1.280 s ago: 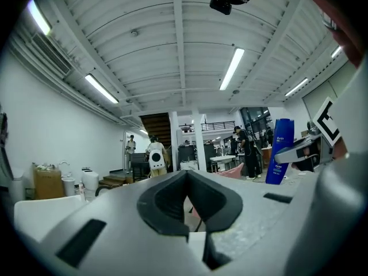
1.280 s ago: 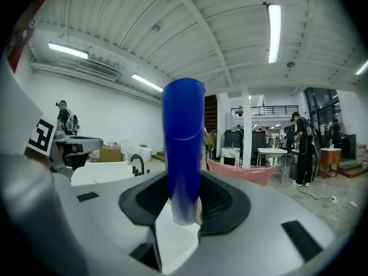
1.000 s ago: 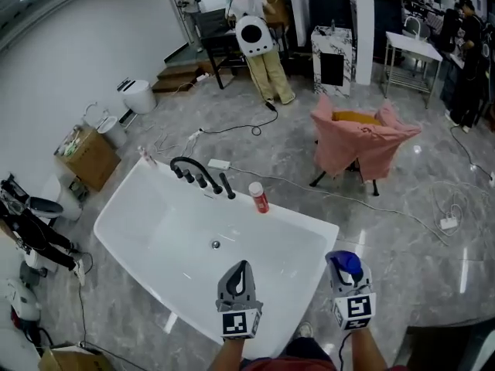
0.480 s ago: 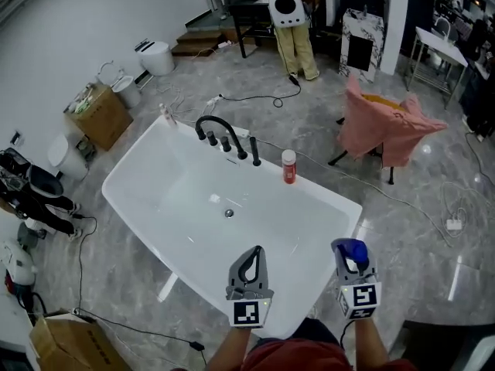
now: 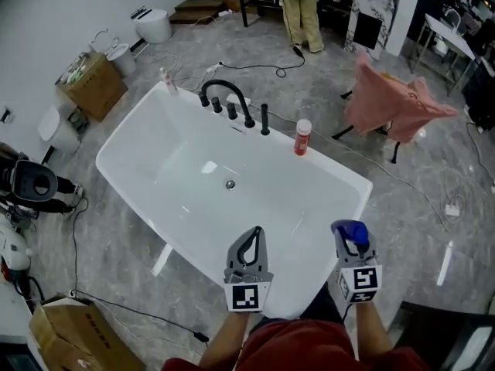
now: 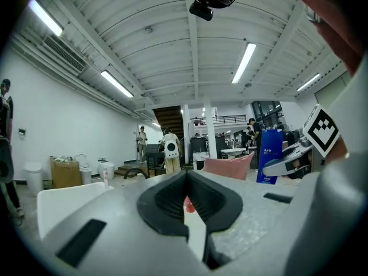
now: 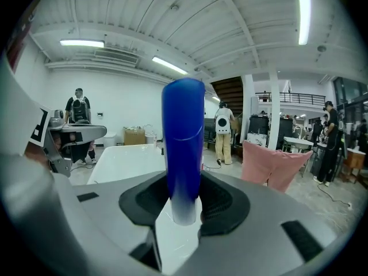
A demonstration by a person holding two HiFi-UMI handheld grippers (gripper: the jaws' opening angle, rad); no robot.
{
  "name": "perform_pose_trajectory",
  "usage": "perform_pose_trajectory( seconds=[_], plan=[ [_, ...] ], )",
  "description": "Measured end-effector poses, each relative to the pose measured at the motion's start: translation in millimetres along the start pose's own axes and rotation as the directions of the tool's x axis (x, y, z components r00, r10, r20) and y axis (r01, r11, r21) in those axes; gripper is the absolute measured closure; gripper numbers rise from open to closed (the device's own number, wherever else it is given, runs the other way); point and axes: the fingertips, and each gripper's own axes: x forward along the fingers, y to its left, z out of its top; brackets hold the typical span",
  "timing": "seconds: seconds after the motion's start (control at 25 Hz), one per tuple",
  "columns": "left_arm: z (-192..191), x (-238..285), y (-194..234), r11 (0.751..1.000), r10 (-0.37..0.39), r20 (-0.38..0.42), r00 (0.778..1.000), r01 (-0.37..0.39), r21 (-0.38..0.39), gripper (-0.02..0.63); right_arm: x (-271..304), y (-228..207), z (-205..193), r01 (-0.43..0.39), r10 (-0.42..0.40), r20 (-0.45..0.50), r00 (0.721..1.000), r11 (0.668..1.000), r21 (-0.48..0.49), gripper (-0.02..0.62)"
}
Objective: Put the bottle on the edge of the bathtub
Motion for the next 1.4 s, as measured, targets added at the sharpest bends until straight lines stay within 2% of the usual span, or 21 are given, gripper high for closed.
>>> perform_pose_trajectory(
  seconds=[0.4,0.76,1.12,1.4],
  plan=[
    [-49.1,72.9,7.4,0.994,0.107,-0.096,0.990,-0.106,0.018,0.601,116.7,-42.8,-38.5,-0.112,0.113,-0.070,0.991,0.994,0.016,0.446],
    [-106.5,155.6,-28.4,0.987,0.159,-0.172,0.972,-0.160,0.006,0.601,211.4,-105.7,-104.5,-0.187,0.191,-0.148,0.970,0.981,0.046,0.446],
    [-155.7,220.0,-54.8,0.987,0.159,-0.228,0.961,-0.162,0.006,0.601,302.3,-146.3,-158.7,-0.216,0.223,-0.192,0.956,0.975,0.057,0.446],
    [-177.9,241.6,-68.2,0.984,0.167,-0.272,0.948,-0.178,-0.013,0.601,362.4,-157.7,-169.4,-0.230,0.234,-0.178,0.956,0.972,0.040,0.446]
  ],
)
